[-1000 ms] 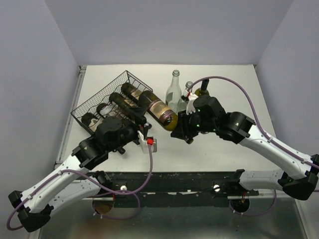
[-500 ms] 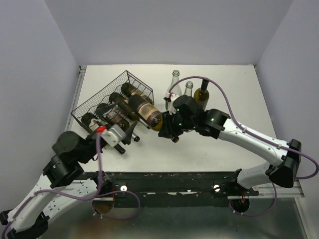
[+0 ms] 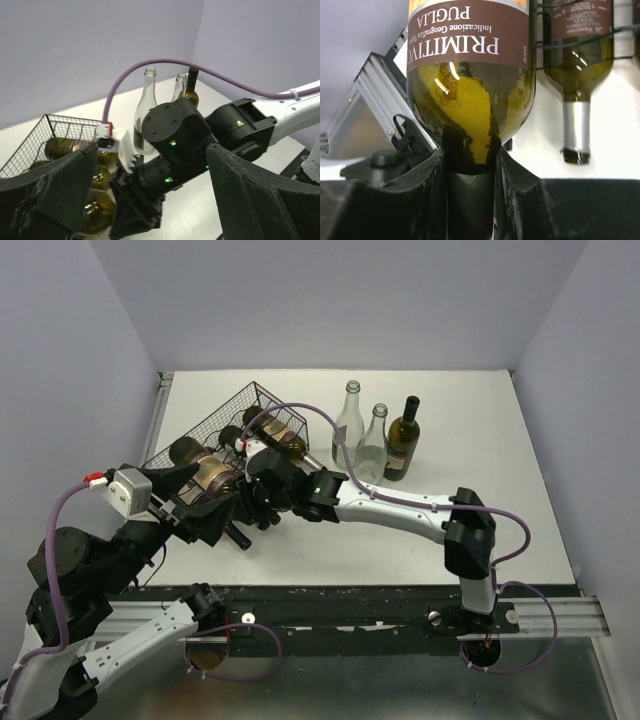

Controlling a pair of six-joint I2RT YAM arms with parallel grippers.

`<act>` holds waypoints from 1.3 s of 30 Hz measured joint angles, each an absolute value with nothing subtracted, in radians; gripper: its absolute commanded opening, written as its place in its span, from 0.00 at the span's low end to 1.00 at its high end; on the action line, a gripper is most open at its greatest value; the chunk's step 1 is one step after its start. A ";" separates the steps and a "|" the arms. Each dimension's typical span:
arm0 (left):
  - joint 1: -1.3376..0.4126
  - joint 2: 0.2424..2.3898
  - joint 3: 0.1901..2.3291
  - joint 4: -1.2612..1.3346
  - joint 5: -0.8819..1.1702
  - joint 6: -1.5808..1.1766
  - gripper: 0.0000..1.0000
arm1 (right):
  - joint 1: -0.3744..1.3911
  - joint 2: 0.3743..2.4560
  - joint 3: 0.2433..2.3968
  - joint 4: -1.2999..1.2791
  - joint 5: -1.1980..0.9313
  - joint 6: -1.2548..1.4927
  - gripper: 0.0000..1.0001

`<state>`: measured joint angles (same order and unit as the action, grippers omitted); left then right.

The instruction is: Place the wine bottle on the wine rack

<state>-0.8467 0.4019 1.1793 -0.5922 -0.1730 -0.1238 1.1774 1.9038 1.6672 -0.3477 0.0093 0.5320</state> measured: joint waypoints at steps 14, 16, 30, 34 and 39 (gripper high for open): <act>-0.849 0.373 1.186 -0.720 -0.183 -0.176 0.99 | 1.206 2.195 1.913 -0.294 0.044 0.534 0.01; -0.849 0.365 1.186 -0.728 -0.184 -0.176 0.99 | 1.209 2.214 1.930 -0.288 0.043 0.534 0.01; -0.849 0.329 1.185 -0.750 -0.187 -0.170 0.99 | 1.217 2.248 1.966 -0.261 0.049 0.548 0.80; -0.849 0.329 1.185 -0.751 -0.187 -0.168 0.99 | 1.216 2.234 1.942 -0.245 0.068 0.545 0.89; -0.849 0.326 1.185 -0.750 -0.191 -0.170 0.99 | 1.216 2.166 1.881 -0.248 0.110 0.537 0.91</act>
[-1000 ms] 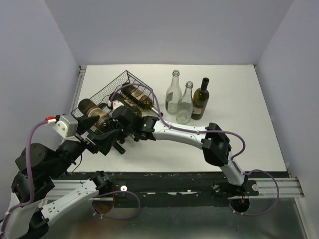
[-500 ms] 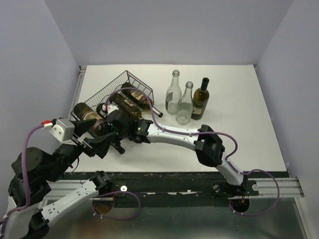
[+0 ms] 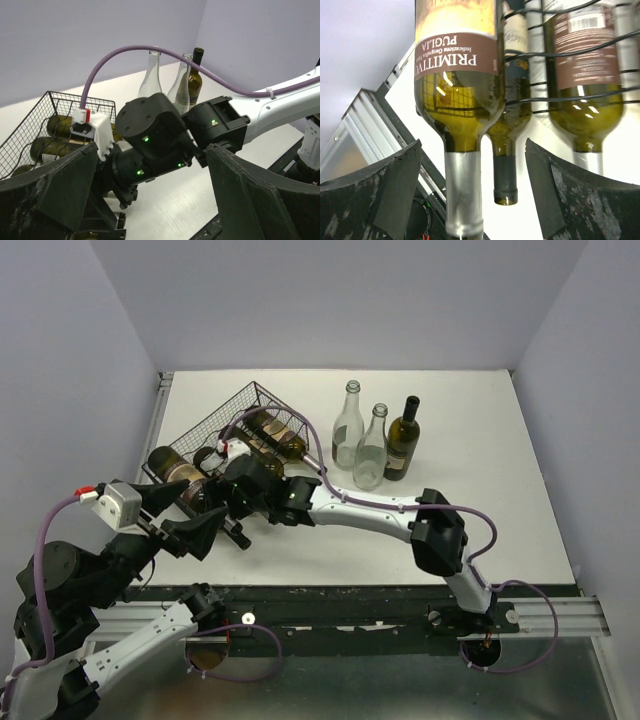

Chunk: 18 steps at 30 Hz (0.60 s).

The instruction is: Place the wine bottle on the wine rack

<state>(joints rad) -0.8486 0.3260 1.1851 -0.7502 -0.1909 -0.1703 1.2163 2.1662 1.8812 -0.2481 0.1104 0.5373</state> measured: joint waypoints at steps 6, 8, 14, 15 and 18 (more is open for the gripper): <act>-0.849 0.297 1.124 -0.707 -0.191 -0.186 0.99 | 1.216 1.956 1.742 -0.261 0.279 0.509 0.91; -0.849 0.295 1.095 -0.693 -0.189 -0.191 0.99 | 1.216 1.879 1.691 -0.266 0.351 0.501 0.90; -0.849 0.309 1.039 -0.655 -0.162 -0.207 0.99 | 1.216 1.593 1.557 -0.383 0.628 0.501 0.88; -0.849 0.312 1.037 -0.651 -0.157 -0.208 0.99 | 1.216 1.586 1.555 -0.387 0.635 0.501 0.89; -0.849 0.327 1.032 -0.625 -0.138 -0.212 0.99 | 1.216 1.479 1.521 -0.458 0.745 0.513 0.93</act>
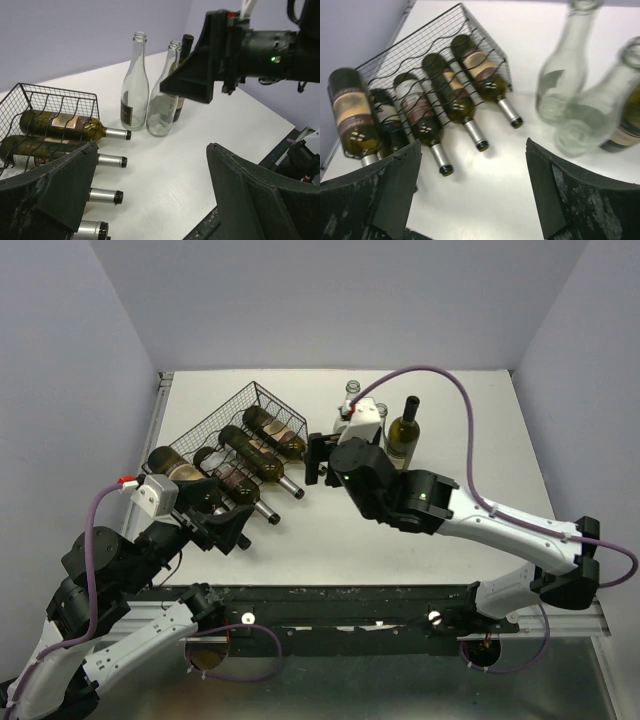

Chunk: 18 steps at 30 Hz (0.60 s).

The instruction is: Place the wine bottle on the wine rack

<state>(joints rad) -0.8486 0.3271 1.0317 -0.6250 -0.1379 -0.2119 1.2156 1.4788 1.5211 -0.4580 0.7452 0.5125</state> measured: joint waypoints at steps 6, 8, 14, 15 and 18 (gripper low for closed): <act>-0.849 0.356 1.005 -0.577 -0.100 -0.220 0.99 | 1.214 1.301 1.452 -0.559 0.920 0.519 0.97; -0.849 0.361 0.988 -0.562 -0.089 -0.222 0.99 | 1.201 1.275 1.448 -0.581 0.956 0.517 0.97; -0.849 0.380 0.942 -0.543 -0.078 -0.230 0.99 | 1.048 1.308 1.441 -0.593 0.931 0.509 0.97; -0.849 0.385 0.939 -0.540 -0.078 -0.233 0.99 | 1.012 1.330 1.438 -0.593 0.923 0.508 0.97; -0.849 0.398 0.937 -0.539 -0.076 -0.236 0.99 | 0.950 1.396 1.424 -0.593 0.894 0.508 0.92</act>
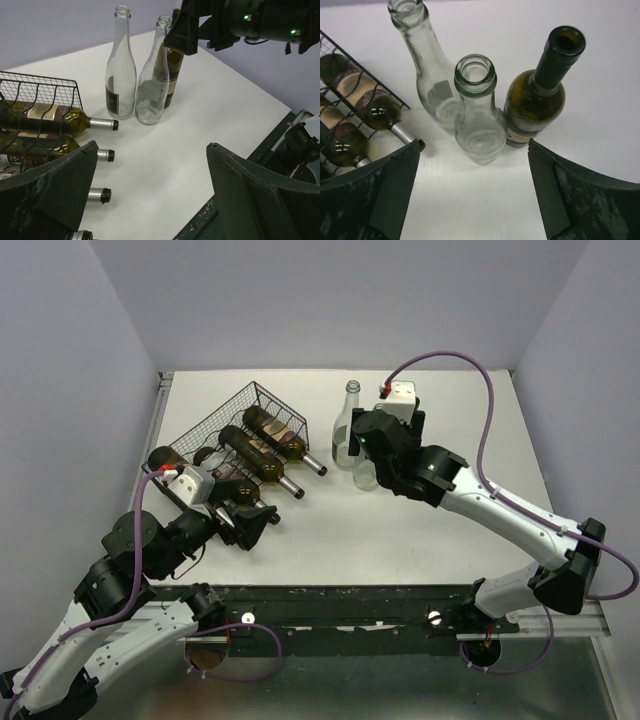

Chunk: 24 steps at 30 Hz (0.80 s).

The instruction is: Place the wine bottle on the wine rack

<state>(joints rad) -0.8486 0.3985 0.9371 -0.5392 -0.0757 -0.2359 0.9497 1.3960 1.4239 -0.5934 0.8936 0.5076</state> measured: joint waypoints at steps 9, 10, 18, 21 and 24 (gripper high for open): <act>-0.849 0.384 0.894 -0.513 -0.060 -0.213 0.99 | 0.854 1.518 1.413 -0.521 0.821 0.457 0.82; -0.849 0.382 0.891 -0.513 -0.060 -0.210 0.99 | 0.847 1.534 1.417 -0.510 0.820 0.450 0.79; -0.849 0.387 0.883 -0.515 -0.066 -0.205 0.99 | 0.801 1.596 1.419 -0.456 0.802 0.408 0.68; -0.849 0.387 0.880 -0.514 -0.077 -0.206 0.99 | 0.794 1.596 1.419 -0.426 0.803 0.387 0.57; -0.849 0.385 0.871 -0.515 -0.106 -0.208 0.99 | 0.788 1.596 1.419 -0.404 0.802 0.367 0.40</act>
<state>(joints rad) -0.8486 0.3855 0.8715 -0.5148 -0.1062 -0.2085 0.7883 1.5959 1.4185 -0.4042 0.8021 0.3672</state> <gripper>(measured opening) 0.988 0.550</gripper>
